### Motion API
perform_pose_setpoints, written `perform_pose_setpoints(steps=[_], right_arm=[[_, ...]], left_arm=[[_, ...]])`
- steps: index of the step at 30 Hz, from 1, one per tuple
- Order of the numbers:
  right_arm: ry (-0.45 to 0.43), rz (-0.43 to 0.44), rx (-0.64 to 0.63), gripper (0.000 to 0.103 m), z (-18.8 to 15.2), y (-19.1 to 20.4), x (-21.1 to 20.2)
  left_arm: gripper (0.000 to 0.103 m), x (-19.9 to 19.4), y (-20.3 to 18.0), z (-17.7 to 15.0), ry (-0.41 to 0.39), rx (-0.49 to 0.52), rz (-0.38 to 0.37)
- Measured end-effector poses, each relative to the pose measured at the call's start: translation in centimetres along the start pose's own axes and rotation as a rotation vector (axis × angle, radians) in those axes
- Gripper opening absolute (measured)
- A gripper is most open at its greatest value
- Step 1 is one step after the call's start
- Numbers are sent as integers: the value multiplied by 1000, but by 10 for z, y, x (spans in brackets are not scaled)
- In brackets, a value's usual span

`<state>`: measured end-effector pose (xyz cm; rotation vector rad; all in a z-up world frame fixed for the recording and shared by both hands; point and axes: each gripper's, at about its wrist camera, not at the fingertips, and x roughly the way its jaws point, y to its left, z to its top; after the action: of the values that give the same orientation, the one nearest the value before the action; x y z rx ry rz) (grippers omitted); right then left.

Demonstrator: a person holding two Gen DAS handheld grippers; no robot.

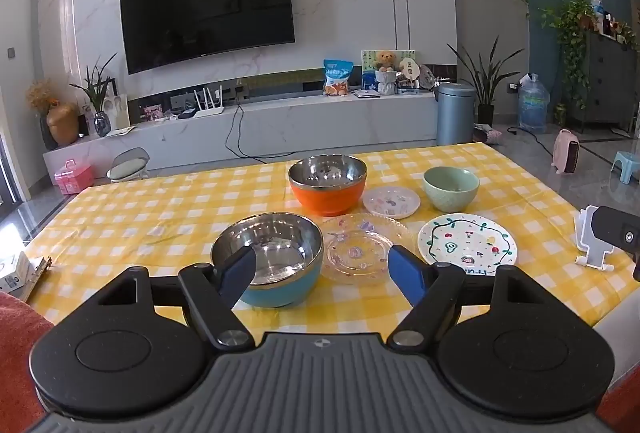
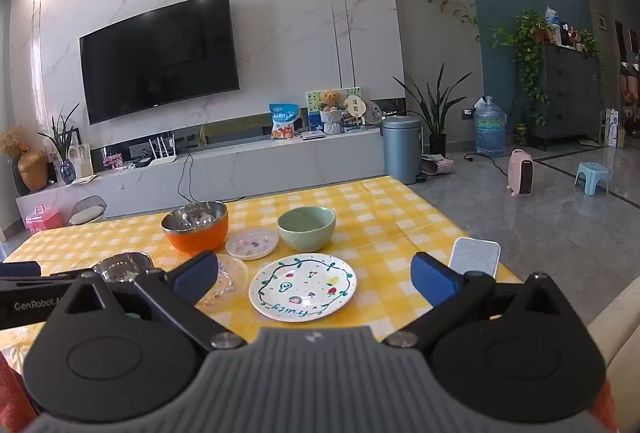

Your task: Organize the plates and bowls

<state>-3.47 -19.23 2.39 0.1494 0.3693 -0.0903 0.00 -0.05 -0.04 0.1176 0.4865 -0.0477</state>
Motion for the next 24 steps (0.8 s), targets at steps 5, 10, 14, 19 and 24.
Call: perform_pose_setpoints(steps=[5,10,14,19,24], right_arm=[[2,1,3,100,0,0,0],[7,1,2,101,0,-1,0],[11,-2,-2,101,1,1,-4],[15,-4,6,101,-1,0,1],[18,-3,7,101,-2,-2,3]], left_arm=[[86,4,-2,1,25,-7,-12],[86,1,2,-5,23,-17,-22],[86,1,1,-5,25,-16,-22],[86,1,0,-6,30,-16,-20],[86,2,2,-8,40,-22,-18]])
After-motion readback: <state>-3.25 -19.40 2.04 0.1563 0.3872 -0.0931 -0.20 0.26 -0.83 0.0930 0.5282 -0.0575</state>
